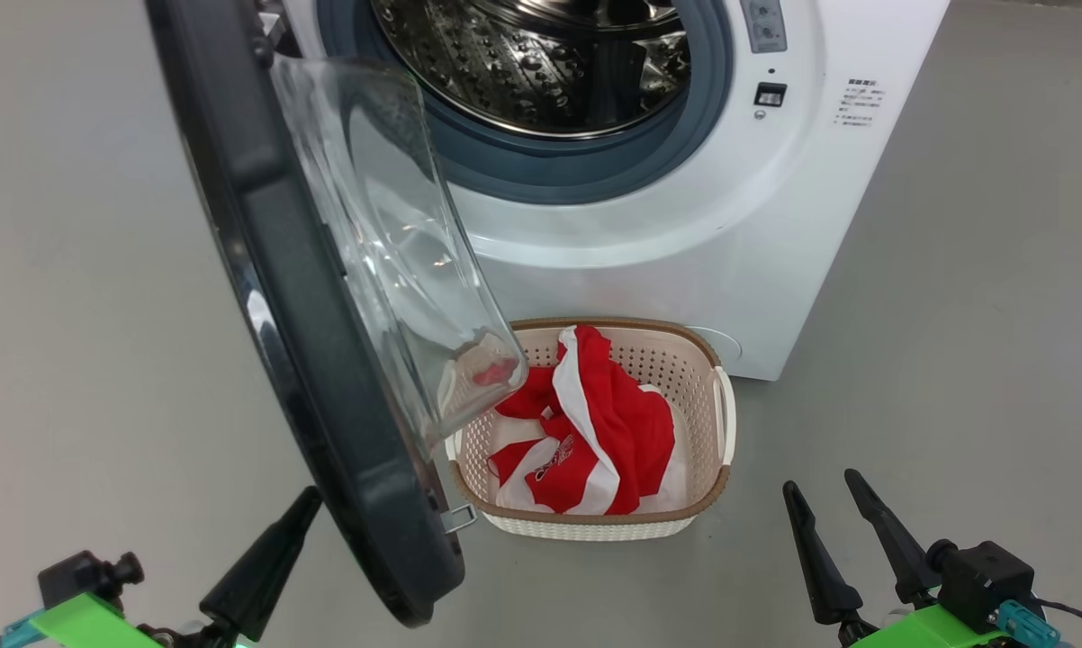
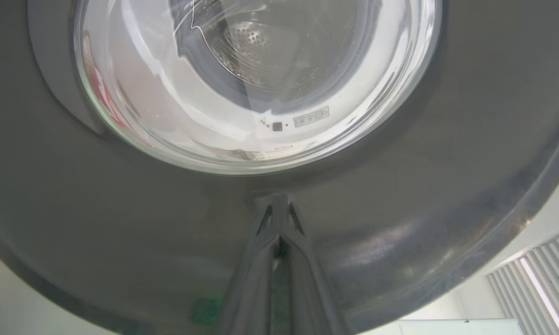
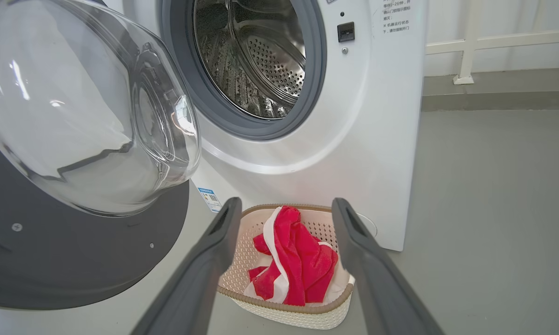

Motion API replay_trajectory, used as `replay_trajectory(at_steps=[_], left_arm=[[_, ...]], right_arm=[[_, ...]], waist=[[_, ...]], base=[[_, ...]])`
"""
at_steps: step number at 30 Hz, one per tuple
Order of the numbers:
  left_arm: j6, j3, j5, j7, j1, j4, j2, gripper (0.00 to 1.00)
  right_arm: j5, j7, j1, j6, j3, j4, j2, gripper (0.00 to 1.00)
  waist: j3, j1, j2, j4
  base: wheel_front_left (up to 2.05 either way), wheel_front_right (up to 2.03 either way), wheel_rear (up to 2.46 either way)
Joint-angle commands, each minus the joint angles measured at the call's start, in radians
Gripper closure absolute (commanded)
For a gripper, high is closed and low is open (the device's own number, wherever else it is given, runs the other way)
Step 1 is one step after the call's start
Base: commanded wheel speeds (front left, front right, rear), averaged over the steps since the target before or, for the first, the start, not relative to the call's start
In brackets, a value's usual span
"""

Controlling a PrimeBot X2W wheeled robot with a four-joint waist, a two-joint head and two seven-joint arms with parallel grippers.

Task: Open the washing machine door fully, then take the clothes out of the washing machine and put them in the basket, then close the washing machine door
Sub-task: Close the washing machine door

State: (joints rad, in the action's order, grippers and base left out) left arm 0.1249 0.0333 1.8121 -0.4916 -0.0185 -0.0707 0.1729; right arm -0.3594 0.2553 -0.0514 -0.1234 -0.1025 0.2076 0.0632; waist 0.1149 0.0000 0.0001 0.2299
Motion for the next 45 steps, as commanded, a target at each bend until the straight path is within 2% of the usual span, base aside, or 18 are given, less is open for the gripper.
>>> replay_trajectory(at_steps=[1,9,19,33,45], left_arm=[[0.006,0.043,-0.008,-0.02,-0.014,0.022,0.016,1.0],[0.006,0.064,-0.064,-0.132,-0.031,0.063,-0.044,1.0],[0.006,0.027,-0.158,-0.16,-0.081,0.095,-0.102,1.0],[0.006,-0.084,-0.254,0.033,-0.275,0.016,-0.122,1.0],[0.006,-0.129,-0.31,0.212,-0.432,-0.082,-0.122,1.0]], right_arm=[[-0.002,0.006,0.035,-0.007,-0.017,-0.024,0.004,0.0],[0.001,0.006,0.047,-0.007,-0.017,-0.028,0.001,0.0],[0.004,0.006,0.061,-0.007,-0.006,-0.031,0.003,0.0],[0.009,0.006,0.081,-0.007,-0.001,-0.034,-0.003,0.0],[0.005,0.006,0.103,-0.007,0.006,-0.036,-0.009,0.0]], waist=[[0.004,0.0,-0.0001,-0.007],[0.016,0.0,-0.0001,-0.044],[0.032,0.0,-0.0001,-0.112],[0.076,0.0,-0.0001,-0.22],[0.131,0.0,-0.0001,-0.323]], base=[[0.0,0.0,0.0],[0.0,0.0,0.0],[0.0,0.0,0.0],[0.0,0.0,0.0],[0.0,0.0,0.0]])
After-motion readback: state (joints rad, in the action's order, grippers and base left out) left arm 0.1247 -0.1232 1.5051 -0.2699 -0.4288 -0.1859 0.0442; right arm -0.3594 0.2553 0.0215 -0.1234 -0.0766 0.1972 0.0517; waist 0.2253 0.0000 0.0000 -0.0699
